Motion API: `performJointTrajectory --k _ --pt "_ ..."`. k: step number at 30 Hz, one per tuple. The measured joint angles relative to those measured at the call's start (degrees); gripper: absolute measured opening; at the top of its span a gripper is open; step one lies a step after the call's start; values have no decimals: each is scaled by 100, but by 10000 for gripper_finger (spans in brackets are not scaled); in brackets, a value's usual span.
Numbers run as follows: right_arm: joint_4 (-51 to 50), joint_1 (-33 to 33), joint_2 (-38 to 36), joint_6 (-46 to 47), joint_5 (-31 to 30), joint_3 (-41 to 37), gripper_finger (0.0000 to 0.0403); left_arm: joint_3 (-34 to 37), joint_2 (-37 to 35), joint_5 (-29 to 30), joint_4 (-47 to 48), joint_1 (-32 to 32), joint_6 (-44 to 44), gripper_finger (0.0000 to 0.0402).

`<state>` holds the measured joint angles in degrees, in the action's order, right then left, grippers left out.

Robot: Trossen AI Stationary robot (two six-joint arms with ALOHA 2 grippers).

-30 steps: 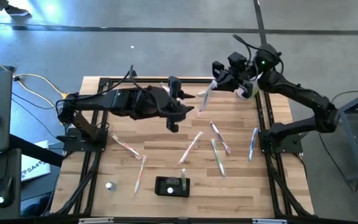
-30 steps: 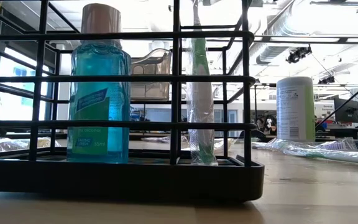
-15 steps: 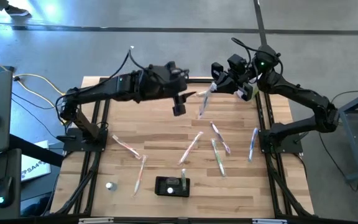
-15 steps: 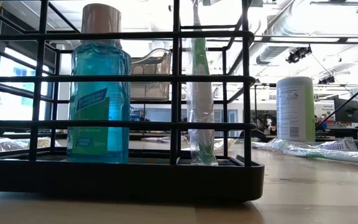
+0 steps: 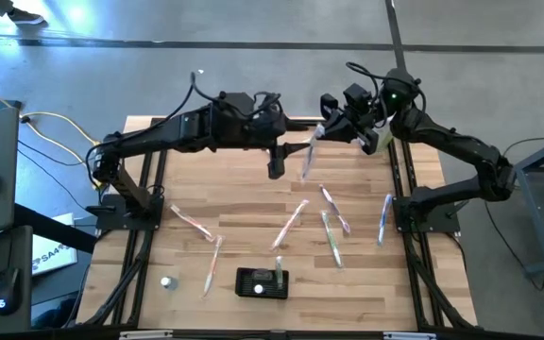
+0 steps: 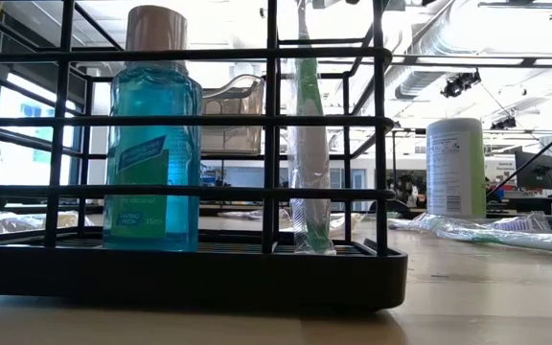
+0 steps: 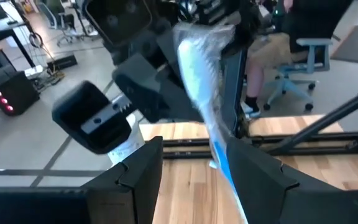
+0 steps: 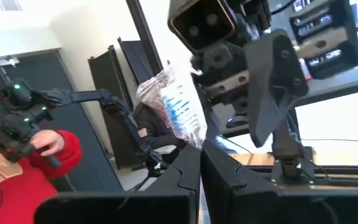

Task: Pick & Place toothbrushing station
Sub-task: Put the left blue toothbrush into the black wire organizer

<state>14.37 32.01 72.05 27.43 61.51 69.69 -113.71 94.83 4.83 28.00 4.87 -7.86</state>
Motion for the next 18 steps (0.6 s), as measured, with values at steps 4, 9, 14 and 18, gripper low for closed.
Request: performJointTrajectory --k 4,9,14,18 --pt "-50 0 0 -84 -17 0 2 -6 117 -3 -41 -1 86 177" --pt "-76 0 0 -181 -151 0 2 -7 263 -259 -89 1 117 177" --pt "-78 0 0 -197 -166 0 2 -5 360 -287 -85 -1 333 177" --pt "-74 2 0 -208 -240 0 2 4 376 -282 -64 -1 429 177"
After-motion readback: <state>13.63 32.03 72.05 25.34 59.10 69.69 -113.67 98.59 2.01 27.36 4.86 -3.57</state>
